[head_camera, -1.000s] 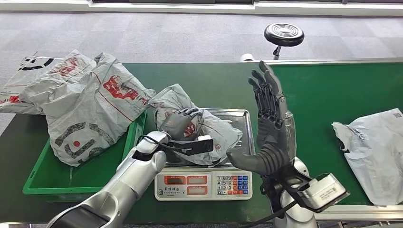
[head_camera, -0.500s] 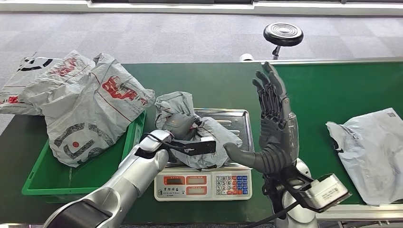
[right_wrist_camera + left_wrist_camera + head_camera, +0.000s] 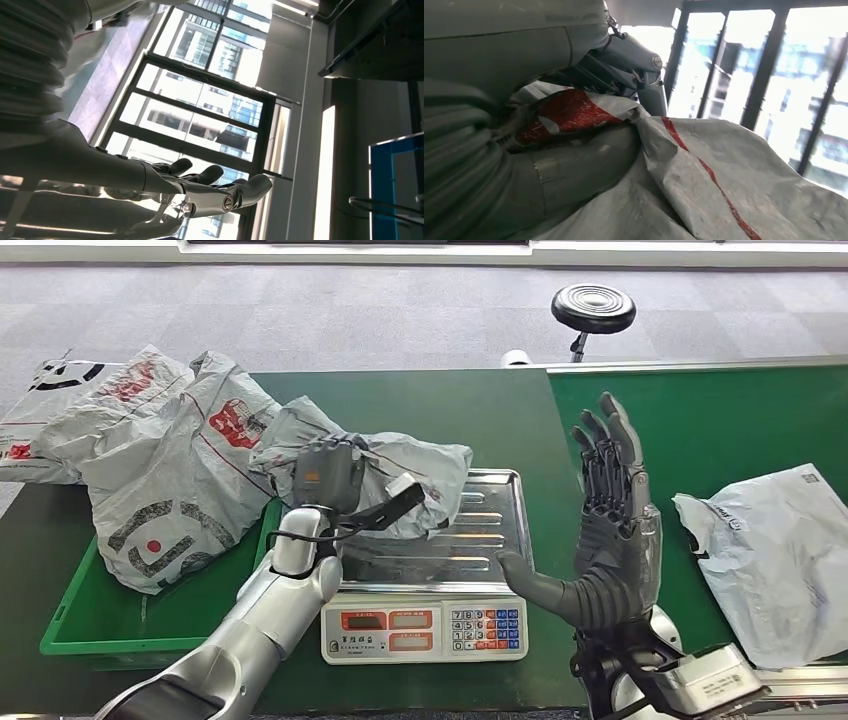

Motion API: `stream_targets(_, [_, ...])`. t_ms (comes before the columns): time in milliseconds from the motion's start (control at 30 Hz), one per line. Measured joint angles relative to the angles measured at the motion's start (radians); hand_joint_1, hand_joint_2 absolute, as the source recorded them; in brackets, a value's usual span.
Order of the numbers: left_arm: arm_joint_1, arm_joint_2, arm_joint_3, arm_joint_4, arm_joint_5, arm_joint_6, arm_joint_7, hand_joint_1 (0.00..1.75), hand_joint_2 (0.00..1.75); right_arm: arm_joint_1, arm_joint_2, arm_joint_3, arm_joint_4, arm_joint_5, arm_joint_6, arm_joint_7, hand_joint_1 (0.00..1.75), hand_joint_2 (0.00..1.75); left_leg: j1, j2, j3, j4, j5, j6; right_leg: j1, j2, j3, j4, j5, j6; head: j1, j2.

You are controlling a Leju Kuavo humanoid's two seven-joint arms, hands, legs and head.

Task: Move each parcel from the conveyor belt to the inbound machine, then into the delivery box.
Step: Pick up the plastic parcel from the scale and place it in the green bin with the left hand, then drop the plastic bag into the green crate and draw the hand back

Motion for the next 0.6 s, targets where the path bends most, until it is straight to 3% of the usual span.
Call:
stream_targets(133, [0.084,0.036,0.147,-0.216,-0.105,0.047,-0.005,1.75,1.75,0.018,0.0,-0.009,-0.011,0.0,-0.008,0.004,0.0,1.75,0.001,0.002,-0.001,0.0,-0.001,-0.002,0.001,0.003,-0.002,0.0,-0.001,-0.002,0.0,0.0])
stream_targets(300, [0.174,0.031,0.335,-0.464,-0.17,0.051,-0.068,1.75,1.75,0.023,0.0,-0.011,-0.011,-0.002,-0.011,0.004,0.0,1.75,0.002,0.003,-0.002,0.0,-0.002,-0.003,0.001,0.004,-0.004,0.0,-0.002,-0.003,0.0,0.0])
stream_targets(600, [0.228,-0.001,0.51,-0.659,-0.188,0.051,-0.079,1.75,1.75,0.017,0.0,-0.011,0.007,-0.006,-0.008,0.004,0.0,1.75,0.002,0.002,-0.003,0.0,-0.002,-0.003,0.001,0.003,-0.004,0.0,-0.002,-0.002,0.0,0.0])
